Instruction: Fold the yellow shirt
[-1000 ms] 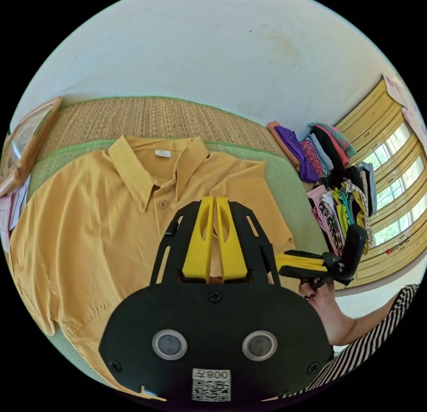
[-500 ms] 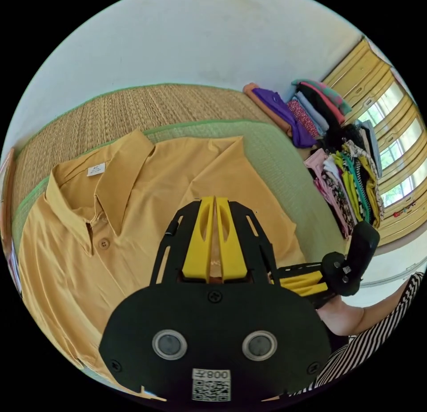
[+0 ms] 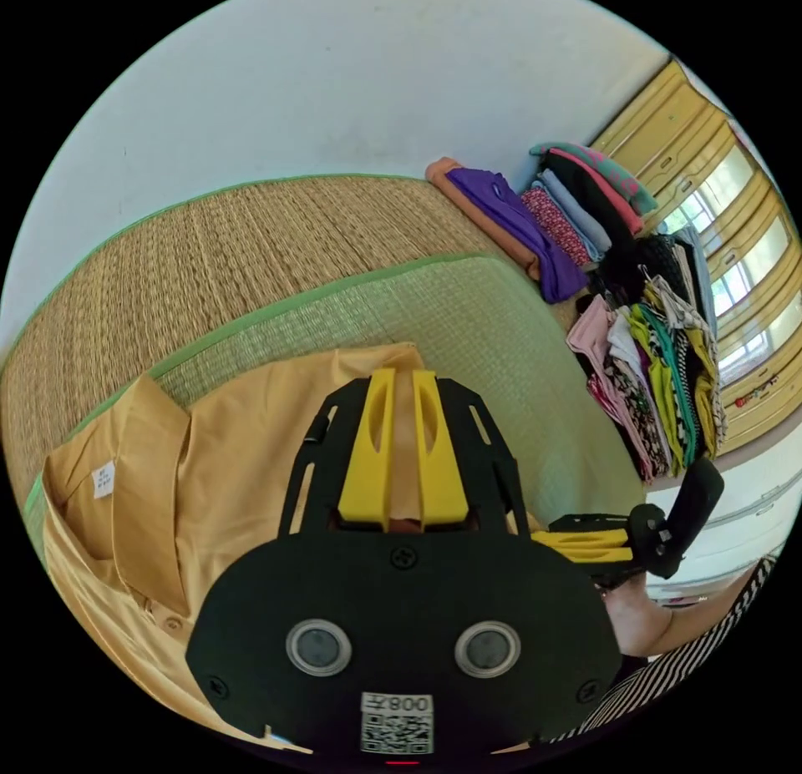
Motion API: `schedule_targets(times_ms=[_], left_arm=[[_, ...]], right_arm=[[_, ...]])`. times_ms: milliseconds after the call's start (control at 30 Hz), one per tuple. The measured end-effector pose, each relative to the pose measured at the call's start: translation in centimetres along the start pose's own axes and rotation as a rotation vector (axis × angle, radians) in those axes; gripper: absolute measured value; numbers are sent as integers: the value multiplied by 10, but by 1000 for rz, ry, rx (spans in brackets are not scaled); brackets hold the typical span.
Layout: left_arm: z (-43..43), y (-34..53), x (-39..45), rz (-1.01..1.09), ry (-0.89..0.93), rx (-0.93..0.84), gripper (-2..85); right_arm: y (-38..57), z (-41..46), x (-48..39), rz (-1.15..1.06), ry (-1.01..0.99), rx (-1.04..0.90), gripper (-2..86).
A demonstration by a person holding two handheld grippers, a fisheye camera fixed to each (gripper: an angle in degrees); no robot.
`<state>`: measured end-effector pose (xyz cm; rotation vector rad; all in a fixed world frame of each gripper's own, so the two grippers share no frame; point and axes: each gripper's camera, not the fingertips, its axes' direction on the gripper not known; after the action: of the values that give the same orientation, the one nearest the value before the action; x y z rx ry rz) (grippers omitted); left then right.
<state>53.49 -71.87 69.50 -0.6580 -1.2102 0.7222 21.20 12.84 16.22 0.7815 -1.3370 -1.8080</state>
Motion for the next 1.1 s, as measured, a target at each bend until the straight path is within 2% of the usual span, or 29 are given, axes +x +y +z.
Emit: schedule_targets(times_ms=[100,200,567,700,800,933,1100], left_arm=[[27,-14,0,-31,-49,-38,17],[39,-17,0,-41,-11,-22,9],[53,15,36,12,-53,1,3],[6,86,30,40,37,75,4],[-12,156,21,37,-22,41,4],[8,222,-3,-19,-98,-58,4],[0,252,-11,-57,-97,17,3]], right_arm=[[7,-3,6,29,-15,-3,2],[5,-10,6,32,-22,-10,2],[0,-45,1,50,-33,-14,2],[-1,-63,-3,34,-35,7,1],[-3,-78,-9,18,-42,21,1],[-13,-87,-29,-25,-36,-24,1],[-26,-91,-41,-26,0,-92,1]])
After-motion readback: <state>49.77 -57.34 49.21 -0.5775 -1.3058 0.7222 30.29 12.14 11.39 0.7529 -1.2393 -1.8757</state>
